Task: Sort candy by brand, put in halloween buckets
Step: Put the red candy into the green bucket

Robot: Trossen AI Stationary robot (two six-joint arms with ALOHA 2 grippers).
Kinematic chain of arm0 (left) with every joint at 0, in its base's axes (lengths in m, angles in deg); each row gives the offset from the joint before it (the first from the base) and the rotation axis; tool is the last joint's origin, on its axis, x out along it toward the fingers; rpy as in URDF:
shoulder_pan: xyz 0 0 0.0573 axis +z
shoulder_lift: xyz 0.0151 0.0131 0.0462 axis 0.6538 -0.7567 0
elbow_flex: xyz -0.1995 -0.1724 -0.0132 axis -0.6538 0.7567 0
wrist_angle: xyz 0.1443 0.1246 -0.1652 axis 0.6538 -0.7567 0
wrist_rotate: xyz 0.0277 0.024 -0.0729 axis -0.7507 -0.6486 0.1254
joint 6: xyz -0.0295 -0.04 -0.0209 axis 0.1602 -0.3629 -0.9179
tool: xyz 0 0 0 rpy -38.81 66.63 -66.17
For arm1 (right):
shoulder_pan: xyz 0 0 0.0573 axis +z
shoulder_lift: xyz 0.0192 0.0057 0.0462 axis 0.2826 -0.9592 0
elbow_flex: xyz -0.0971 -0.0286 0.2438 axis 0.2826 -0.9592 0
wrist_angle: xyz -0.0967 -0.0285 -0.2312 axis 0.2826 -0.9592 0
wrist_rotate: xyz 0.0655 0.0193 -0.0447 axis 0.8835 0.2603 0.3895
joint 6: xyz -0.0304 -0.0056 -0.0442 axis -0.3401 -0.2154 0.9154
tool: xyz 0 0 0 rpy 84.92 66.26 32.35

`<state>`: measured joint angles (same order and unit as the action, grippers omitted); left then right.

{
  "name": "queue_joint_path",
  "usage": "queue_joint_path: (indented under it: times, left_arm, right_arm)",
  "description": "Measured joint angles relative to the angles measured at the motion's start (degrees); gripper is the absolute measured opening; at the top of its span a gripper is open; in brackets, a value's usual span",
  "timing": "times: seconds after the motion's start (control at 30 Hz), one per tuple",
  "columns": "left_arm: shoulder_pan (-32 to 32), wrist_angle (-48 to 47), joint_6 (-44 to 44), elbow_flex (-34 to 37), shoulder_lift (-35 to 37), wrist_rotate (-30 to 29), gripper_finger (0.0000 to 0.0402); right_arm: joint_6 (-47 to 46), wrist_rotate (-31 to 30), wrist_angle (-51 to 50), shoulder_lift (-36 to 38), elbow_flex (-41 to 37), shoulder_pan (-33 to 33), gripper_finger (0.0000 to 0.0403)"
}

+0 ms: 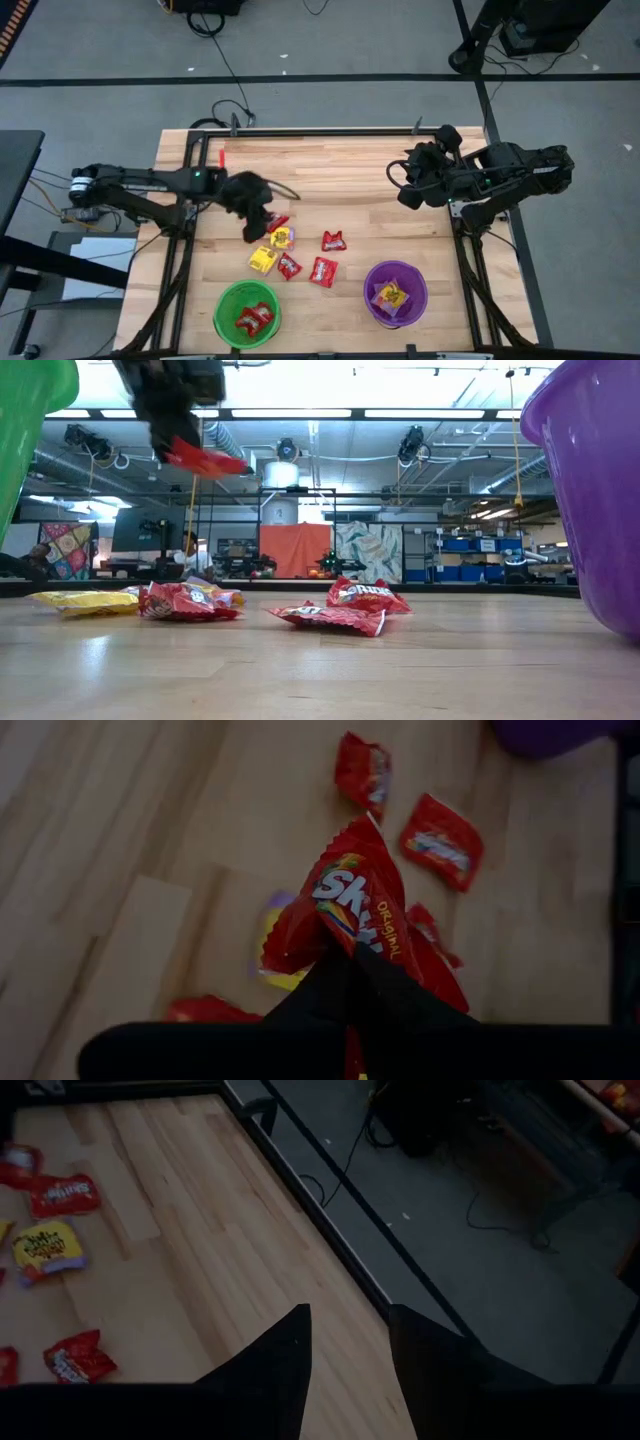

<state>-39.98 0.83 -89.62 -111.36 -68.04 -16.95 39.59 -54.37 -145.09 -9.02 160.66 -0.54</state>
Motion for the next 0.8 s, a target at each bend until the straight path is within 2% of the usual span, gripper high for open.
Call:
queue_joint_path:
  times: [0.17, 0.43, 0.8]
  left_arm:
    - [-8.3, -2.5, -6.3, 0.0, 3.3, -3.5, 0.0018]
    - [-21.6, -2.0, -15.1, 0.0, 4.3, -13.6, 0.0018]
    - [-33.3, 5.2, -27.6, 0.0, 3.6, -20.6, 0.0014]
  right_arm:
    - [-2.7, 0.2, 0.0, 0.0, 0.0, 0.2, 0.0148]
    - [-3.7, -0.9, 0.0, 0.0, 0.0, 0.2, 0.0148]
    - [0.7, -3.4, 0.0, 0.0, 0.0, -2.5, 0.0148]
